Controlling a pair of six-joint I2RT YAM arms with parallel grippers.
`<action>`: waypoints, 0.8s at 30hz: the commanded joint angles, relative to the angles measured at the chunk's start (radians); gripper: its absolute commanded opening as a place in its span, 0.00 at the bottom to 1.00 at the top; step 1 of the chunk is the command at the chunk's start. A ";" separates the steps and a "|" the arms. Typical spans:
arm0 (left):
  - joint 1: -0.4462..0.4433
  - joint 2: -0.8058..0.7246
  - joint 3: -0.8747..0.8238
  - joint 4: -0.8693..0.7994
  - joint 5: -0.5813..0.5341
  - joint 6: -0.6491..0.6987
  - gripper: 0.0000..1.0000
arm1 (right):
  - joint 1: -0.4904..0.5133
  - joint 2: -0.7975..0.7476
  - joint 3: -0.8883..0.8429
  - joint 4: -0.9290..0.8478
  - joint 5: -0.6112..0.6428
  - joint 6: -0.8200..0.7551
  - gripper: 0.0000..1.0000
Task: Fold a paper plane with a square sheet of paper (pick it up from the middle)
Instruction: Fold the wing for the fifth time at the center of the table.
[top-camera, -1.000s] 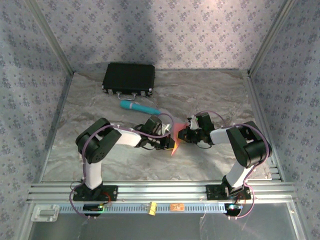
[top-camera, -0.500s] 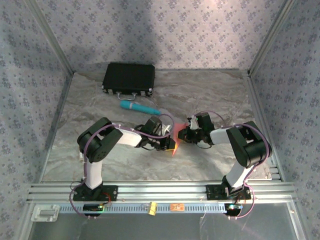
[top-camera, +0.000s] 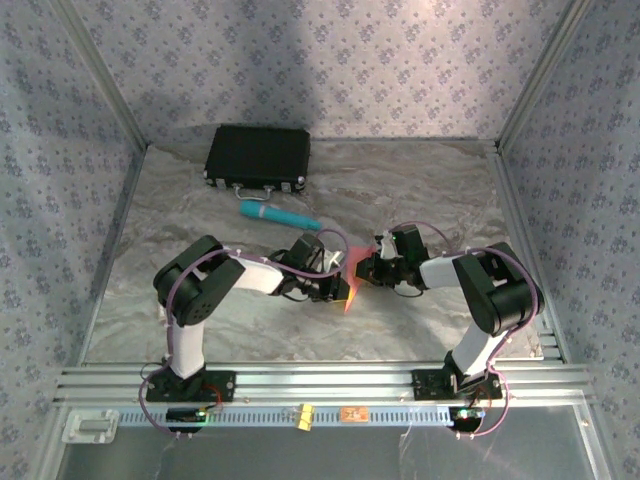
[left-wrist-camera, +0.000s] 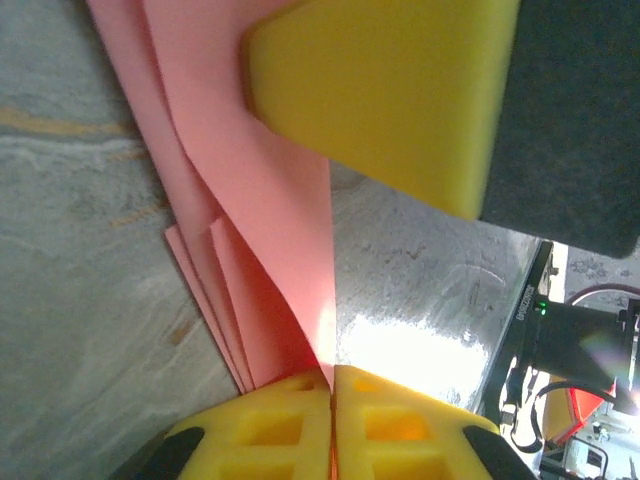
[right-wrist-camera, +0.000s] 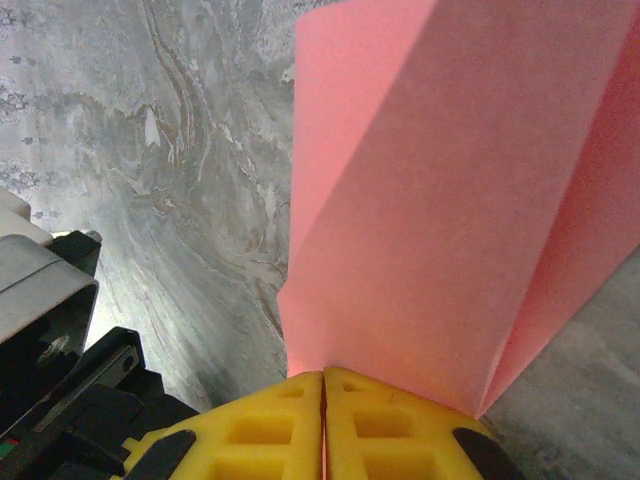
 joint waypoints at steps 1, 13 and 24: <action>-0.020 -0.026 -0.049 -0.104 0.033 0.013 0.13 | 0.006 0.050 -0.013 -0.092 0.124 -0.018 0.10; -0.036 -0.013 -0.050 -0.146 0.055 0.043 0.08 | 0.007 0.050 -0.012 -0.098 0.131 -0.019 0.10; -0.050 -0.025 -0.059 -0.207 0.042 0.075 0.08 | 0.007 0.051 -0.011 -0.101 0.132 -0.018 0.10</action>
